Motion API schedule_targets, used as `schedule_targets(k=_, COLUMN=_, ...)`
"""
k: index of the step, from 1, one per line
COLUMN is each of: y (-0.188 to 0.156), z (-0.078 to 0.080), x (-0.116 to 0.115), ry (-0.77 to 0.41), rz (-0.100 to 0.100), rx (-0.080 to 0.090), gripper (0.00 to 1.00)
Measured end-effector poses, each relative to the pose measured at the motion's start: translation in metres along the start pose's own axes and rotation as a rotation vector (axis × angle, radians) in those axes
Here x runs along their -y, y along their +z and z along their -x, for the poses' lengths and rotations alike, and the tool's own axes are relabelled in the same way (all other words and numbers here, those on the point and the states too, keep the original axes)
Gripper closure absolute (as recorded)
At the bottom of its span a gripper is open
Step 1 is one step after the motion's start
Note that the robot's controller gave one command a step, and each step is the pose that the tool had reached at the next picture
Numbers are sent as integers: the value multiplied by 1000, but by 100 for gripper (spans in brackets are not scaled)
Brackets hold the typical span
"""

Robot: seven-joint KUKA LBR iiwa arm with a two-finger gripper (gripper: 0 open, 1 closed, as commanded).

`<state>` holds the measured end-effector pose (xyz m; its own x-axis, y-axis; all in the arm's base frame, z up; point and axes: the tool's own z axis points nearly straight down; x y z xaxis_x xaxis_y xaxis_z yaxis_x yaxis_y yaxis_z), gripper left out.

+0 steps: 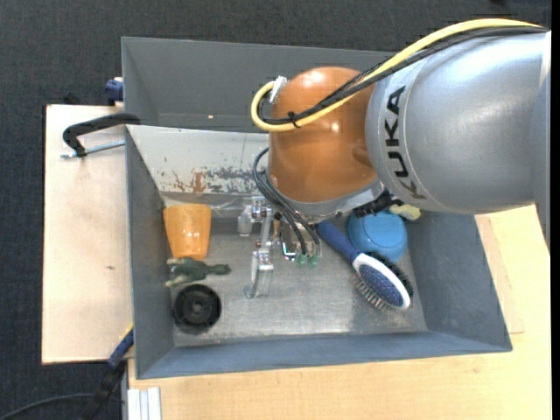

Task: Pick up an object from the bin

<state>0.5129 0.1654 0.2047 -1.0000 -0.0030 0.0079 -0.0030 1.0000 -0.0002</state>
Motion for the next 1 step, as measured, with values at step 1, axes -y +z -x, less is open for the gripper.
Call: schedule_targets(k=1, y=133, z=-2, x=-40, ry=-152, rz=-7, rx=10, gripper=0)
